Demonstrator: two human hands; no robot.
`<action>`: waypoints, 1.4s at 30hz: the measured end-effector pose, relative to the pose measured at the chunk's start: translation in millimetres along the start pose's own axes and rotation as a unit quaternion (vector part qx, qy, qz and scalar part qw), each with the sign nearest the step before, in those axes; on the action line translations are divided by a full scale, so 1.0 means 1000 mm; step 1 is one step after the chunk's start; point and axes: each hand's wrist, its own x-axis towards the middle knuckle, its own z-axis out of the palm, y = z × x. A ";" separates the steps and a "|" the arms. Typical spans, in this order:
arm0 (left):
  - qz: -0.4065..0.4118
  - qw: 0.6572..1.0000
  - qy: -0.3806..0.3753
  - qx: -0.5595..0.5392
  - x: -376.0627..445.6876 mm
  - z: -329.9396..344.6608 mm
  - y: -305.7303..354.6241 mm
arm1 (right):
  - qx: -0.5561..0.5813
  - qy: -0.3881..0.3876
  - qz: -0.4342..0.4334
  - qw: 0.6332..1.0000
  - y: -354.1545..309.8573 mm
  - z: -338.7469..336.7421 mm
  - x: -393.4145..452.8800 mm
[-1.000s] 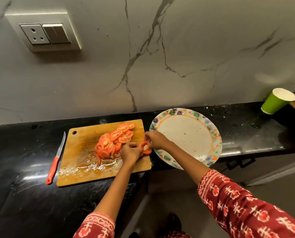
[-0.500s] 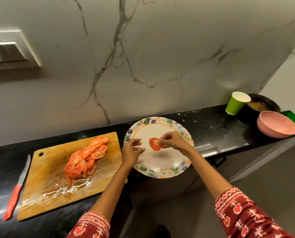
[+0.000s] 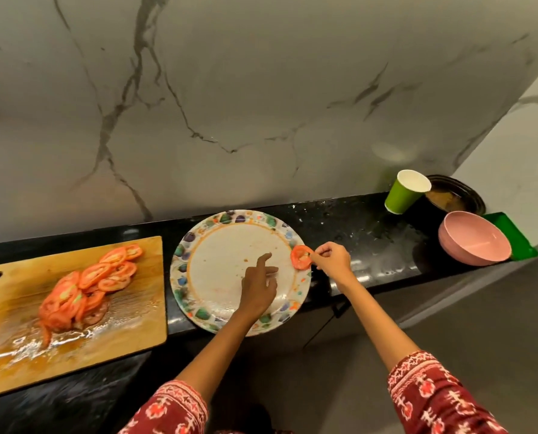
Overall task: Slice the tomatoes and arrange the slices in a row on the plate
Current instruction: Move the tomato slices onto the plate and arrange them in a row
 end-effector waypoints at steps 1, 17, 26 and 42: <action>-0.011 1.000 -0.002 0.010 0.002 0.006 0.005 | 0.021 -0.011 0.003 1.000 0.002 -0.001 0.001; 0.019 0.994 0.080 0.073 0.007 -0.006 0.021 | 0.040 0.080 -0.130 0.987 -0.014 0.006 -0.001; 0.024 0.958 0.263 0.110 -0.047 -0.158 -0.058 | 0.028 -0.016 -0.218 0.975 -0.055 0.097 -0.057; -0.096 0.947 0.305 0.020 -0.133 -0.309 -0.169 | -0.049 -0.179 -0.184 0.965 -0.169 0.276 -0.123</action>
